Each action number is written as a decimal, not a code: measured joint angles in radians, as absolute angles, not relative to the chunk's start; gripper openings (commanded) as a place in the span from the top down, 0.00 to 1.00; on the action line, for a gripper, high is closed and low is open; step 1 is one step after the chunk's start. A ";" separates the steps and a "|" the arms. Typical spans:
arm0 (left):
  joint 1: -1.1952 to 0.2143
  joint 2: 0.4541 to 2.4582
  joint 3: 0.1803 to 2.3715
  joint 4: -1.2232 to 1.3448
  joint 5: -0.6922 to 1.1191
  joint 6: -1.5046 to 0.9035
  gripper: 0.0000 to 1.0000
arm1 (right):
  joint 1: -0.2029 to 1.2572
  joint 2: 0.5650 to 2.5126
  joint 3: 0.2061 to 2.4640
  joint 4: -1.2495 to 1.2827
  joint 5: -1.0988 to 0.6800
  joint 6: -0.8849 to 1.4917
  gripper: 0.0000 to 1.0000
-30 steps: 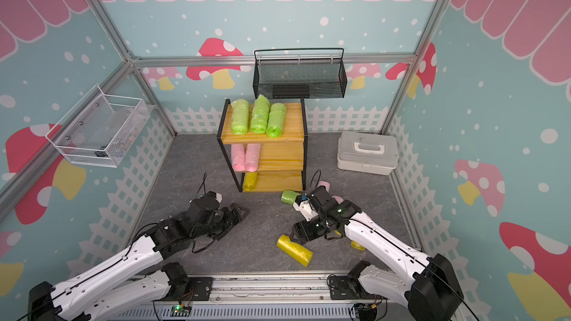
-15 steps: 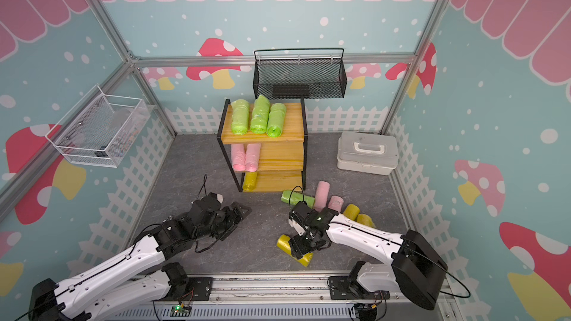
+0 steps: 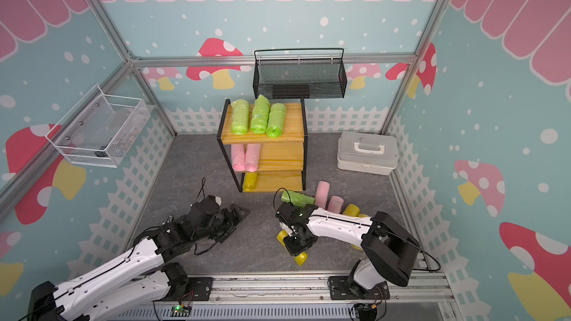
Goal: Sort the rolls of trash bags by color and place them on the shelf
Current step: Pick up the roll of trash bags from the center of the board.
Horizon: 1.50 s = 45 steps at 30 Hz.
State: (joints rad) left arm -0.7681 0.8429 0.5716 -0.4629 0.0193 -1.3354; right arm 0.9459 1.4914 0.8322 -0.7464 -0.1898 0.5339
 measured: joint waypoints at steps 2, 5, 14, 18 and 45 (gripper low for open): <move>-0.768 0.842 0.571 -0.451 0.020 -1.332 0.01 | 0.949 1.485 0.833 -0.744 -0.186 0.537 0.93; -0.768 0.835 0.562 -0.408 0.033 -1.324 0.01 | 0.949 1.450 0.831 -0.746 -0.175 0.547 1.00; -0.769 0.821 0.488 -0.117 0.164 -1.268 0.02 | 0.942 1.142 0.899 -0.753 -0.245 0.608 1.00; -0.787 0.829 0.488 0.027 0.229 -1.229 0.04 | 0.932 1.108 0.972 -0.719 -0.318 0.638 1.00; -0.859 0.853 0.506 0.202 0.303 -1.127 1.00 | 0.903 1.152 1.037 -0.521 -0.507 0.816 0.44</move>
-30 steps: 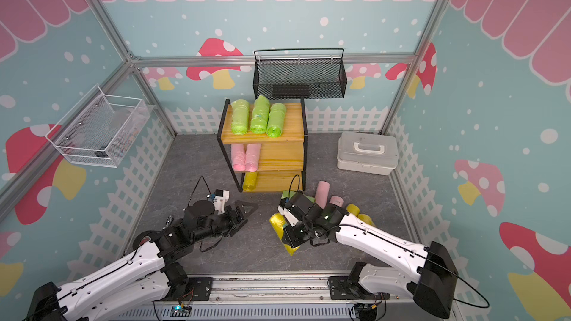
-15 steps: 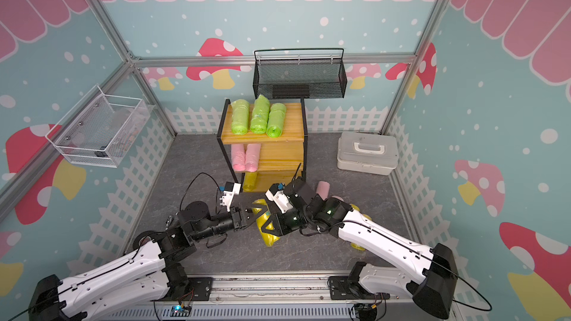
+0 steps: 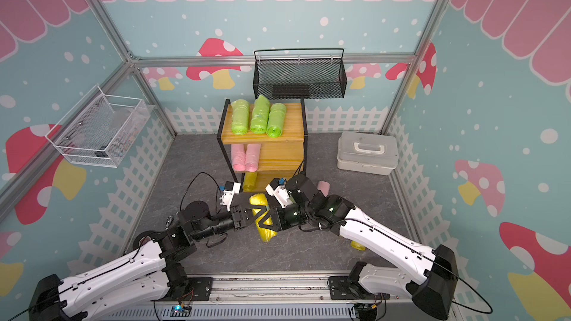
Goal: Sort the rolls of trash bags by color and place them on the shelf
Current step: Pick up the roll of trash bags from the center of the board.
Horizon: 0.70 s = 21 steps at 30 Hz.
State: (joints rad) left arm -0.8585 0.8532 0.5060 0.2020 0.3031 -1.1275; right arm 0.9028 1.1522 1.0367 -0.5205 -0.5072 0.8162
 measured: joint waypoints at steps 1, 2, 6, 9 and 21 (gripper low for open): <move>-0.859 0.857 0.508 0.202 0.302 -1.132 1.00 | 0.903 1.152 1.037 -0.524 -0.503 0.814 0.36; -0.859 0.864 0.511 0.200 0.301 -1.141 1.00 | 0.903 1.152 1.037 -0.524 -0.498 0.811 0.31; -0.860 0.892 0.511 0.177 0.289 -1.169 1.00 | 0.904 1.132 1.039 -0.532 -0.459 0.788 0.26; -0.860 0.902 0.516 0.163 0.264 -1.201 1.00 | 0.903 1.088 1.032 -0.540 -0.417 0.786 0.25; -0.860 0.955 0.515 0.209 0.168 -1.385 1.00 | 0.912 0.979 0.886 -0.493 -0.331 0.854 0.23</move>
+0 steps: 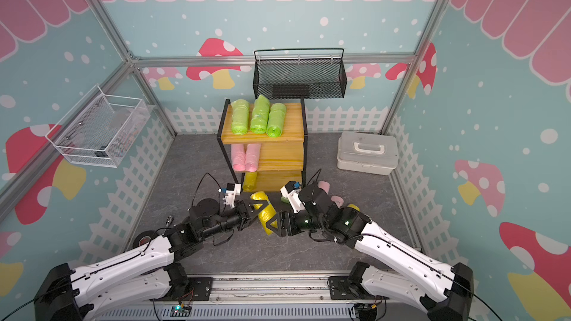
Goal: Sort the rolls of trash bags by color and place them on the shelf
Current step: Pick up the roll of trash bags from the center of the board, then place the roll of trash bags on the shelf.
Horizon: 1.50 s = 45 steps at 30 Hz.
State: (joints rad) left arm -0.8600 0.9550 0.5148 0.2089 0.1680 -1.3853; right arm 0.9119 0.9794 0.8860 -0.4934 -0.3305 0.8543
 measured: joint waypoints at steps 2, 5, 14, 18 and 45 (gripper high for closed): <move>-0.860 0.962 0.515 0.217 0.168 -1.404 1.00 | 0.913 0.989 0.876 -0.481 -0.328 0.866 0.23; -0.860 0.966 0.515 0.229 0.168 -1.425 1.00 | 0.913 1.002 0.863 -0.449 -0.321 0.881 0.25; -0.860 0.963 0.484 0.254 0.153 -1.455 1.00 | 0.919 1.035 0.812 -0.302 -0.322 0.941 0.55; -0.859 0.952 0.472 0.264 0.144 -1.465 1.00 | 0.923 1.040 0.809 -0.278 -0.321 0.962 0.78; -0.623 0.466 0.701 -0.764 -0.063 -1.063 0.10 | 0.882 1.675 0.668 0.682 -0.063 1.349 1.00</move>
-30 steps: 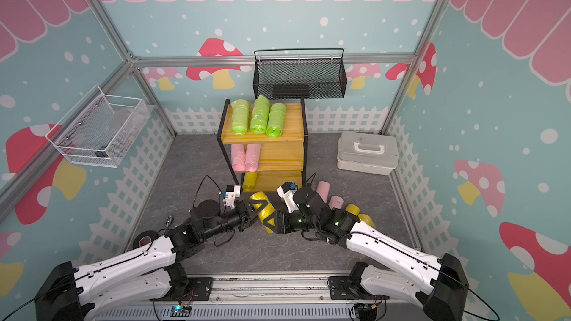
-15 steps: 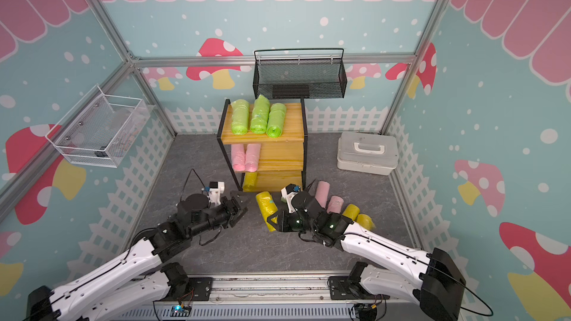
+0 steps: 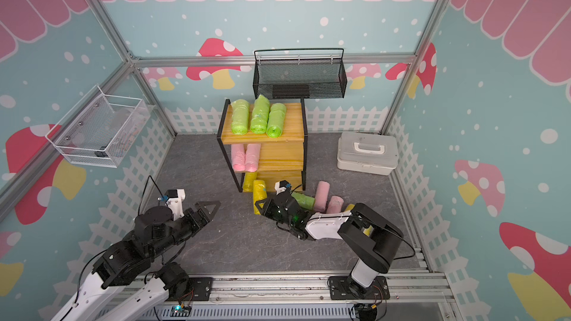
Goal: Sort the rolls of trash bags by color and place them on the shelf
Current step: Place the roll of trash bags on the shelf.
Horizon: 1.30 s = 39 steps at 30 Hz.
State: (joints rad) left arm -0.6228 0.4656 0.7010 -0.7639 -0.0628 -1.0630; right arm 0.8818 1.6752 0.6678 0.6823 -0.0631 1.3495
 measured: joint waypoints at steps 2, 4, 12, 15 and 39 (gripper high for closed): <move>-0.623 0.465 0.694 -0.782 -0.058 -1.063 0.10 | 0.861 1.739 0.679 0.768 -0.056 1.385 1.00; -0.623 0.463 0.694 -0.783 -0.056 -1.062 0.10 | 0.839 1.801 0.700 0.838 -0.054 1.416 1.00; -0.623 0.459 0.694 -0.785 -0.049 -1.061 0.10 | 0.766 1.985 0.808 1.009 -0.080 1.493 1.00; -0.623 0.462 0.694 -0.785 -0.048 -1.061 0.10 | 0.744 2.002 0.834 1.010 -0.099 1.502 0.96; -0.623 0.539 0.694 -0.773 -0.019 -1.054 0.08 | 0.673 2.015 0.995 0.694 -0.222 1.486 0.34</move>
